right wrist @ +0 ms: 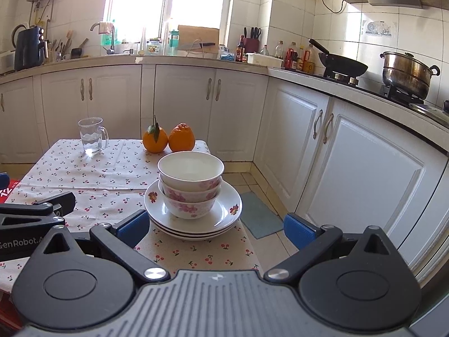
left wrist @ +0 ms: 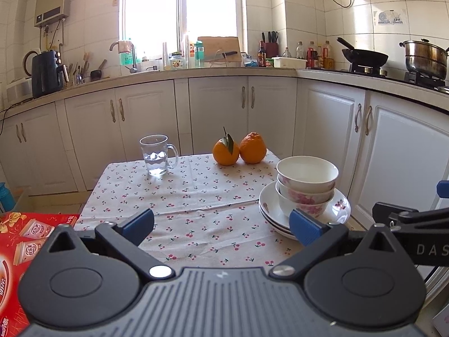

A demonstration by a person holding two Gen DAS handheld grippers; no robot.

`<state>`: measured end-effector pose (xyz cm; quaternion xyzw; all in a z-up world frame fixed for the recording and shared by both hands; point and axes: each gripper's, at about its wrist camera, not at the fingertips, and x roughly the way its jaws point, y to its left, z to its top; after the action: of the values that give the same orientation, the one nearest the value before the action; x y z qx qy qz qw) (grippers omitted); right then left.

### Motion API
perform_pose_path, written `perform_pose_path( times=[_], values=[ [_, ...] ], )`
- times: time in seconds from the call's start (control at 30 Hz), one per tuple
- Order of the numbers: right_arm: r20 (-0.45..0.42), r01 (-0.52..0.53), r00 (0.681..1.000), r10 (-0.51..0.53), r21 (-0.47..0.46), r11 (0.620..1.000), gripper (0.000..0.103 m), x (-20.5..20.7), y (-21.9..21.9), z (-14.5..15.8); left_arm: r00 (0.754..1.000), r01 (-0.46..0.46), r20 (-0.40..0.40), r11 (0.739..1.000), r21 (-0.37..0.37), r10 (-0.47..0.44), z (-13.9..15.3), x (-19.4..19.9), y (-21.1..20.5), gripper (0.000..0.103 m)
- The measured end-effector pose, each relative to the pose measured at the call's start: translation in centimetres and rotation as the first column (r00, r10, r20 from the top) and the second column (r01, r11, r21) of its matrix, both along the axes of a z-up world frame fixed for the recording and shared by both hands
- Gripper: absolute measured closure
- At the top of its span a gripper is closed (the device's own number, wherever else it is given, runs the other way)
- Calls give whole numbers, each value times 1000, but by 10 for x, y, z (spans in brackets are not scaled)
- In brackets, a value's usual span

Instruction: Organize plates and bowls

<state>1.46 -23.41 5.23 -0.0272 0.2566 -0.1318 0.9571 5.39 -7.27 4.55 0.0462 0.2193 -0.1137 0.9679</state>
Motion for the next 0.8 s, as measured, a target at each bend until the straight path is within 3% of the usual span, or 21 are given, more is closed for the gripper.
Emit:
perform_pose_path(
  times=[0.8],
  values=[
    [15,-3,1000,3,-18,1000,0,-4,4,3,1000,-6,15,1000,5,6,3,-3,0,1]
  ],
)
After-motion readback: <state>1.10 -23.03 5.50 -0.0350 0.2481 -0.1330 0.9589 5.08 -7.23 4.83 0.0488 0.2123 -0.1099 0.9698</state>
